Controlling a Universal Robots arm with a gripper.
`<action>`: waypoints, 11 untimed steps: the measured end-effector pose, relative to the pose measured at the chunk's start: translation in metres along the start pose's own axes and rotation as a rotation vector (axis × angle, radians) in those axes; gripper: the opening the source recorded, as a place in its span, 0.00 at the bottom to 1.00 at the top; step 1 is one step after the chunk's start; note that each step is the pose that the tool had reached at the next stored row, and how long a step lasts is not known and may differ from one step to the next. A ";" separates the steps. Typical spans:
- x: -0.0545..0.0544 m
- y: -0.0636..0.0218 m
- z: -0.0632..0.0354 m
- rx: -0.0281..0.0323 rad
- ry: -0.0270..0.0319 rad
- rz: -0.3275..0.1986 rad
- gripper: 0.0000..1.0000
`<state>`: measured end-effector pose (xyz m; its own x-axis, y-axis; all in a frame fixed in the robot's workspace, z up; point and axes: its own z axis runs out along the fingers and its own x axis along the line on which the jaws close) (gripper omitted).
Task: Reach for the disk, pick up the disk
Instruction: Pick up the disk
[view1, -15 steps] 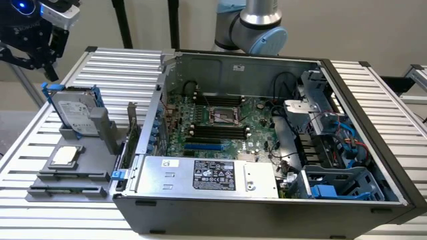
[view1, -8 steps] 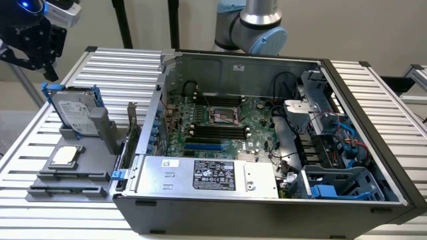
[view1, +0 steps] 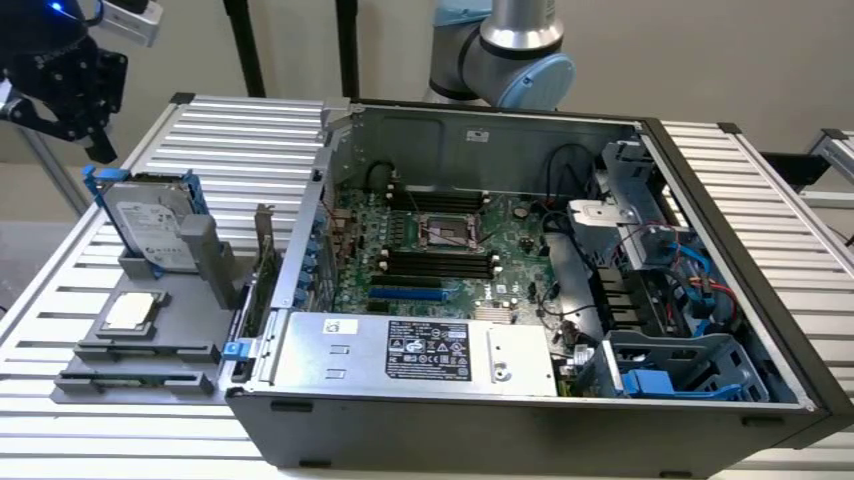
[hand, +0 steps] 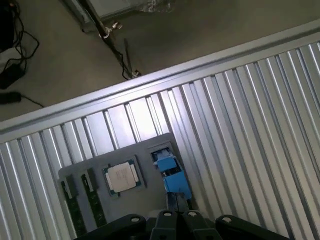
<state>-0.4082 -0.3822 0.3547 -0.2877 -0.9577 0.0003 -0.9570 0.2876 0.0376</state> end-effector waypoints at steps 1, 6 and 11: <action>0.000 0.0000 0.0000 0.0001 0.0007 -0.019 0.11; 0.000 0.0000 0.0002 0.0016 0.0037 -0.110 0.11; 0.000 0.0000 0.0005 0.0036 0.0066 -0.199 0.11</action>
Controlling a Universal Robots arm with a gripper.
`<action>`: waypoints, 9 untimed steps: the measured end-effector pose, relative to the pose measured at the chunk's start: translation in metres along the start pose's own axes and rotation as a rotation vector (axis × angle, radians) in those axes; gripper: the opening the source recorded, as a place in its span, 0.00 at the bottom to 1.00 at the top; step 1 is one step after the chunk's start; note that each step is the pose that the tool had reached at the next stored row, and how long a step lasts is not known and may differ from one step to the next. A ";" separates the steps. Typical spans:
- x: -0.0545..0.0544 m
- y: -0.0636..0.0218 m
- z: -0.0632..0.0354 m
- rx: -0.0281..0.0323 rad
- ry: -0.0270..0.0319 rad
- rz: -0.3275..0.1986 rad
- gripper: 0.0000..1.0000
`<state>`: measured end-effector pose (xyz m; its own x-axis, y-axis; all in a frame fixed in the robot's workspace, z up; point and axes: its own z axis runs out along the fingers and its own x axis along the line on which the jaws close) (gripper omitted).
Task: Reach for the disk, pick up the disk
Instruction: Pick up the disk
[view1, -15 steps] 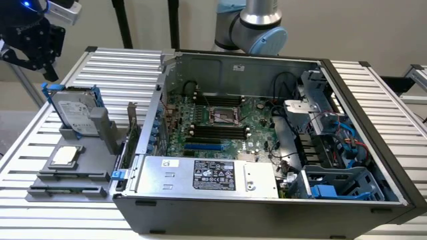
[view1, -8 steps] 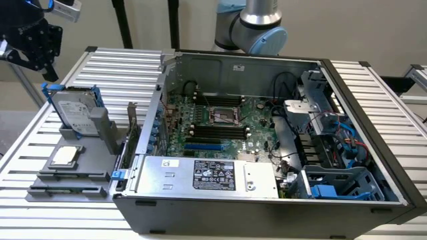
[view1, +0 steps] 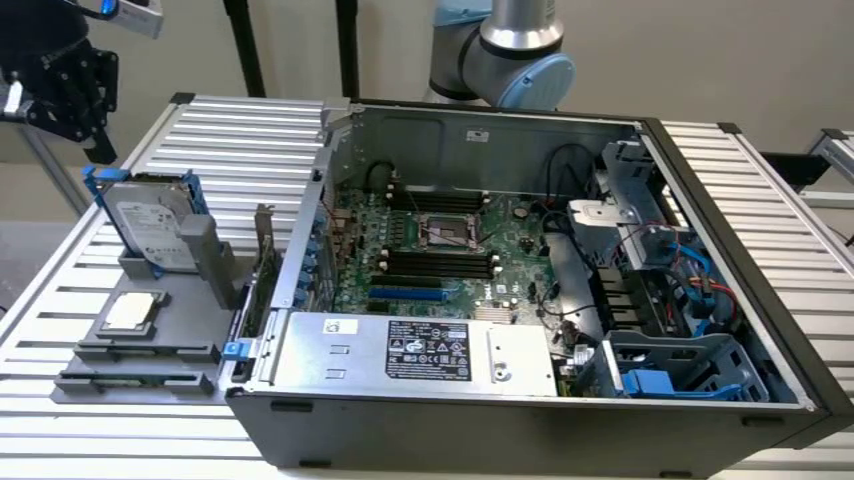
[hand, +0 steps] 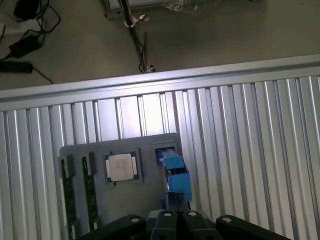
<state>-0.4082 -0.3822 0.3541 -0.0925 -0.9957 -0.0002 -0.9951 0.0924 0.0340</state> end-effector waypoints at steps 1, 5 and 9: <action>0.000 0.0000 0.0003 0.0009 0.0004 -0.016 0.11; -0.001 0.0001 0.0024 0.0112 0.0012 -0.065 0.11; -0.006 0.0006 0.0044 0.0233 0.0012 -0.093 0.11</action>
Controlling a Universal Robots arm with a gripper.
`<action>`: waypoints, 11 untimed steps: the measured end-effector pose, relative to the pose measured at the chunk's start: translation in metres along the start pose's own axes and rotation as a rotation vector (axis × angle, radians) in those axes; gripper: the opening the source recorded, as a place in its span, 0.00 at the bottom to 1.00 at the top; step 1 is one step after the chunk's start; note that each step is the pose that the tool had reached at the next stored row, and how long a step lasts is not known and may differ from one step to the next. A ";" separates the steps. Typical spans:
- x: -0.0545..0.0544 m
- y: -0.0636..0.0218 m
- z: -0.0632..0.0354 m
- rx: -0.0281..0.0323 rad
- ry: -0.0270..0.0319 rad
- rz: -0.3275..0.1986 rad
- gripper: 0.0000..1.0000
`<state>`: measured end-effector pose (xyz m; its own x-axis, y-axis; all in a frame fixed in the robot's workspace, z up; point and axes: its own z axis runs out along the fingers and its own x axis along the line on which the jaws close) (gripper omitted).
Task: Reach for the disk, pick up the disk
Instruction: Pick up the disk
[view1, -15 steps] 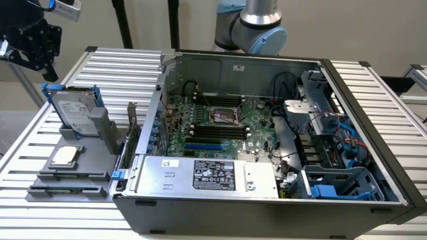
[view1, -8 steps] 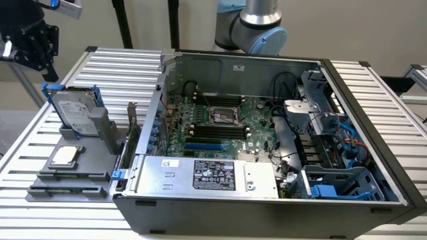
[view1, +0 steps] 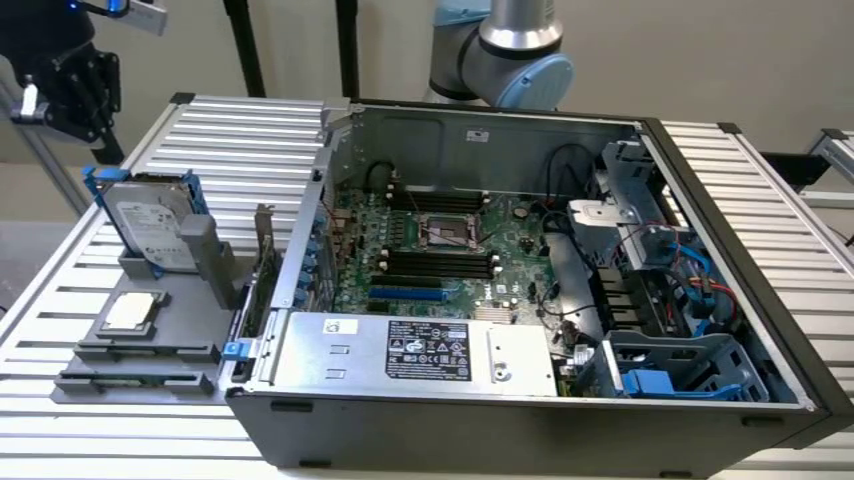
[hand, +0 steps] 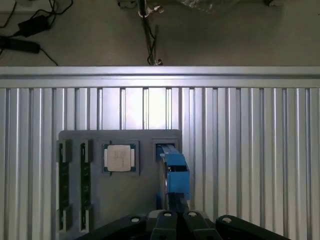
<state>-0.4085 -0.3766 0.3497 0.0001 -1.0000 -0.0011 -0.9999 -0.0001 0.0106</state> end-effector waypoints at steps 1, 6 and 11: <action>-0.002 0.0008 0.0000 0.0001 0.0000 -0.004 0.11; -0.005 0.0091 0.0001 -0.0004 0.0002 -0.006 0.11; -0.005 0.0101 0.0001 -0.0005 0.0017 -0.006 0.18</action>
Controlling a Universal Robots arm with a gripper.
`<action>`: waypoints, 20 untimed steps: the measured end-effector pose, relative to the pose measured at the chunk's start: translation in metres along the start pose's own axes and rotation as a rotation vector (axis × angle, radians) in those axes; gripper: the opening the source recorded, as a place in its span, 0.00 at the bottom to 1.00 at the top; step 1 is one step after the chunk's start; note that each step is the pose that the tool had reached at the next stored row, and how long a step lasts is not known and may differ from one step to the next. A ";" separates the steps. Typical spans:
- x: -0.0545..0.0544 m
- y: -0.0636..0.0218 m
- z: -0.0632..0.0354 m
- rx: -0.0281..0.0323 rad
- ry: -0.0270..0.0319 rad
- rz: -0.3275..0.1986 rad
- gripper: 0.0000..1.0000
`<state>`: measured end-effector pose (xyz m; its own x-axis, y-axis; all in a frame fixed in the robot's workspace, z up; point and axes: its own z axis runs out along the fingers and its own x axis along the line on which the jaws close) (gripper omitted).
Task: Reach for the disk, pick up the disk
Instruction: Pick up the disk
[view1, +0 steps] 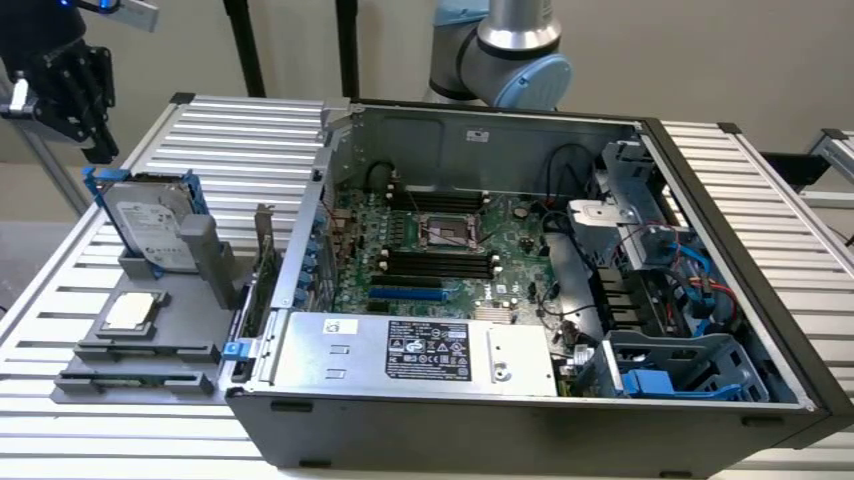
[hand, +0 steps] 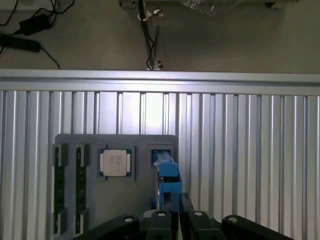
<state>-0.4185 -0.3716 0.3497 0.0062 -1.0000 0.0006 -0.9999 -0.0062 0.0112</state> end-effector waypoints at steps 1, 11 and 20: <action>0.000 0.0000 0.0000 0.0000 0.0000 0.000 0.24; 0.004 0.0000 0.0070 -0.0003 0.0003 0.000 0.60; 0.013 -0.0007 0.0234 0.0004 -0.0004 0.000 0.60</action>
<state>-0.4180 -0.3844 0.3263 0.0061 -1.0000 0.0001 -0.9999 -0.0060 0.0108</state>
